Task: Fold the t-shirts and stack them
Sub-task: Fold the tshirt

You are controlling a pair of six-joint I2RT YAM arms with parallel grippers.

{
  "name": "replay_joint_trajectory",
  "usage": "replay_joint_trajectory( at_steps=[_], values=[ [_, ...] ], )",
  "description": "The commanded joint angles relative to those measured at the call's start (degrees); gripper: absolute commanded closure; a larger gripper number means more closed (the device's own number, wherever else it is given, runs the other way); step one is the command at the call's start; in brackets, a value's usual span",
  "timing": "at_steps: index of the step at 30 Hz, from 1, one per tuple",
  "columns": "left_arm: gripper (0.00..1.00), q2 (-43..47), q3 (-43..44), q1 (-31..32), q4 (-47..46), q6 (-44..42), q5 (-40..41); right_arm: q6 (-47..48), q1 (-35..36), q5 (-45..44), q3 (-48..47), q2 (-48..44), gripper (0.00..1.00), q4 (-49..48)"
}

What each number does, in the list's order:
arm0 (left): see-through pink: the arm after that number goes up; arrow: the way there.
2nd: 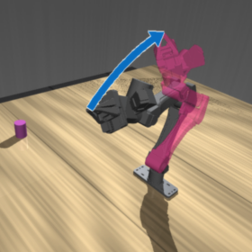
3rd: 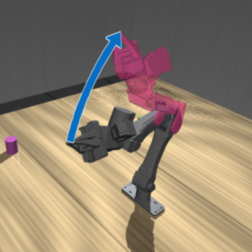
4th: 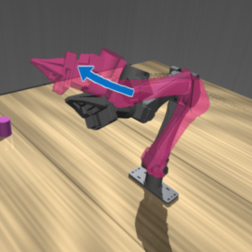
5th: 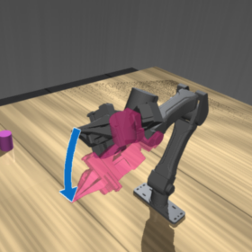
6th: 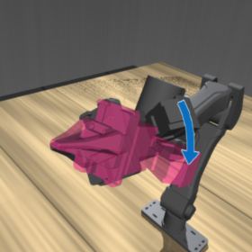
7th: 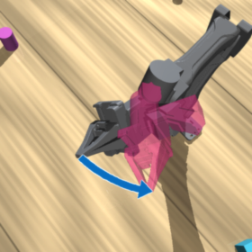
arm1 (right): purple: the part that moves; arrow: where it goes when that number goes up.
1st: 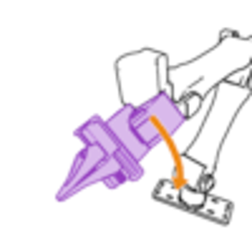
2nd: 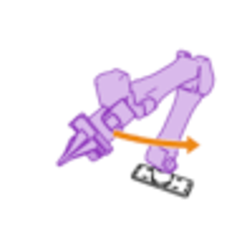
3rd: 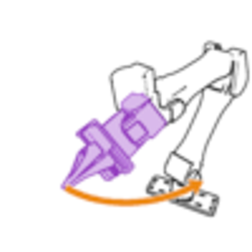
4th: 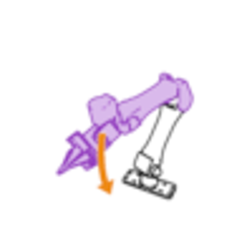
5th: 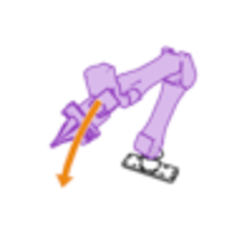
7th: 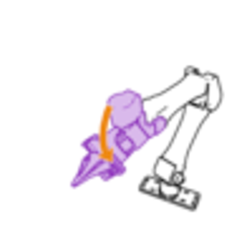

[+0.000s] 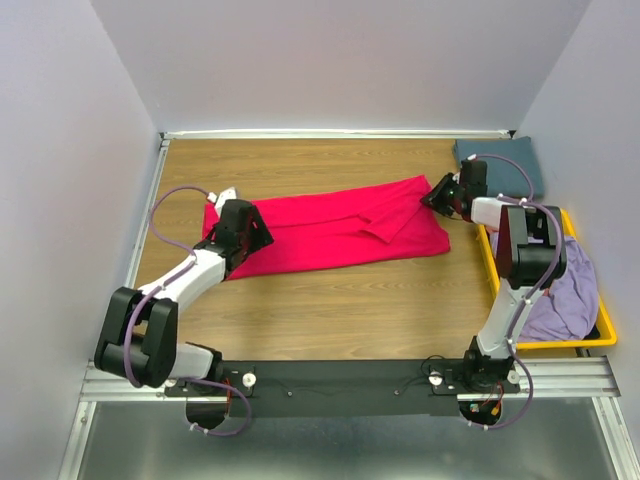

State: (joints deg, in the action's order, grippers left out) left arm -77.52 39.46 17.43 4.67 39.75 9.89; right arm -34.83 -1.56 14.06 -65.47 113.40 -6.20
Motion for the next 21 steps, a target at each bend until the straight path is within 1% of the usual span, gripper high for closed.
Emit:
replay_joint_trajectory(
  at_steps=[1,2,4,6,7,9,12,13,14,15,17,21],
  values=[
    [0.25,1.58,0.26,-3.88,0.61,1.83,3.38,0.56,-0.20,-2.55,1.49,-4.94,0.61,-0.40],
    [0.25,1.40,0.44,-3.90,0.52,1.48,3.38,0.38,-0.11,-2.64,1.84,-5.73,0.58,0.21],
    [0.25,0.35,1.31,-6.87,0.34,-0.01,3.29,0.11,0.68,-4.13,2.80,-8.45,0.53,3.71],
    [0.26,-1.14,2.19,-9.86,0.17,-1.33,3.29,0.11,1.47,-6.06,4.46,-10.47,0.52,6.01],
    [0.30,-2.80,3.33,-10.83,-0.01,-1.69,3.21,0.11,2.78,-6.68,5.35,-12.66,0.51,8.80],
    [0.33,-5.96,5.17,-12.85,-0.71,-3.09,2.77,-0.50,4.19,-6.86,8.85,-15.04,0.50,9.97],
    [0.35,-9.57,7.55,-13.65,-0.97,-4.24,2.42,-2.52,5.51,-5.02,12.29,-18.48,0.50,11.29],
    [0.37,-12.02,9.04,-13.83,-0.89,-4.41,2.33,-3.66,5.87,-4.58,14.21,-19.70,0.50,11.82],
    [0.37,-13.26,9.75,-13.91,-0.71,-4.50,2.33,-4.01,6.04,-3.96,15.02,-20.06,0.50,12.00],
    [0.42,-15.36,10.45,-14.09,-0.45,-4.59,2.33,-4.28,6.31,-2.83,15.63,-20.24,0.50,12.35],
    [0.48,-17.22,12.04,-14.62,0.34,-4.59,2.15,-5.16,6.31,-2.20,16.87,-19.98,0.50,13.23],
    [0.50,-20.30,12.66,-15.50,1.48,-4.24,1.36,-5.51,6.22,-1.76,16.87,-17.08,0.50,13.32]
  ],
)
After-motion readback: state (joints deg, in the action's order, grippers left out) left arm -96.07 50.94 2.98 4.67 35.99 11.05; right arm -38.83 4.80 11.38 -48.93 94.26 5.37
